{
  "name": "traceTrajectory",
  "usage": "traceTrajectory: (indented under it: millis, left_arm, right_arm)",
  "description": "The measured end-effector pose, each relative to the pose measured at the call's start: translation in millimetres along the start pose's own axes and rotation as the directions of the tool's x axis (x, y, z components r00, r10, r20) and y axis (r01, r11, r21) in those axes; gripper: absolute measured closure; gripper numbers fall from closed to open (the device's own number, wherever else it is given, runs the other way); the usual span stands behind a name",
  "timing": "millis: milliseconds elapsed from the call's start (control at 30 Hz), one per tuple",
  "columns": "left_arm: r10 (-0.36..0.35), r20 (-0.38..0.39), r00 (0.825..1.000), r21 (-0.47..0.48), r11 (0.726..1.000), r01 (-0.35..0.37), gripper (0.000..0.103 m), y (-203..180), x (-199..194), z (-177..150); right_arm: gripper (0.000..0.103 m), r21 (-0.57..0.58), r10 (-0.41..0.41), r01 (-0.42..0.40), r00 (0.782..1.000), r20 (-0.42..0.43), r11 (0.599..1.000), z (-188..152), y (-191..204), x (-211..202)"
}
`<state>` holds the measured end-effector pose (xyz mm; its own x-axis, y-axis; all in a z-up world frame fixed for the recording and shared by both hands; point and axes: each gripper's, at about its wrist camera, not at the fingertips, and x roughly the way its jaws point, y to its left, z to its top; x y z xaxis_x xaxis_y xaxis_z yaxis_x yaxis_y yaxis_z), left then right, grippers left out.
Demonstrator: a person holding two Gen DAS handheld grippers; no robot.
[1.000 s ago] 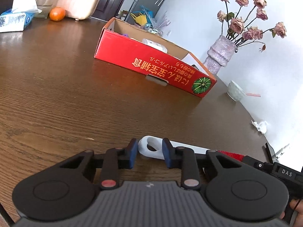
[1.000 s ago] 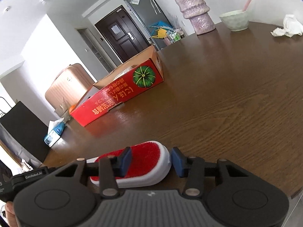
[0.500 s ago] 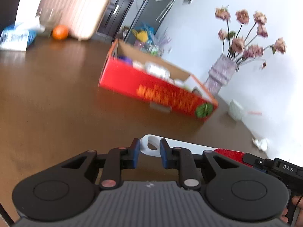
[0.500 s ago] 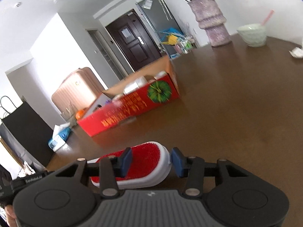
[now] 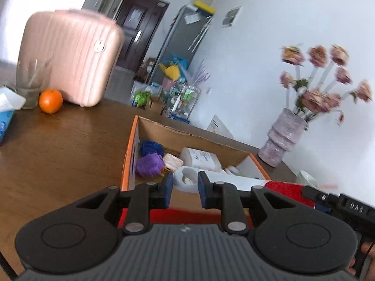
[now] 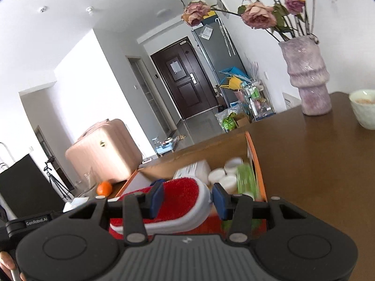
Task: Organize rigid objects
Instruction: 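Lift the lint roller with both tools and lower it into the box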
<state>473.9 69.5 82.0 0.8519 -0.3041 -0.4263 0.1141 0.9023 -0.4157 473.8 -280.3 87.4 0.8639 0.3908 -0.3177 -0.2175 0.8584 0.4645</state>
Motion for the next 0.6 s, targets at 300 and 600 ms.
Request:
traceTrajectory:
  millis: [300,600]
  left_arm:
    - [0.058,-0.071,0.996,0.039,0.998,-0.055,0.080,23,56,-4]
    - [0.096,-0.032,0.995,0.110,0.990,-0.092,0.080,21,52,-10]
  right_arm:
    - [0.068,-0.064,-0.083,0.077,0.992,-0.092,0.995,-3,-15,85]
    - [0.066,-0.184,-0.155,0.155,0.988,0.012,0.971,-29,0,94]
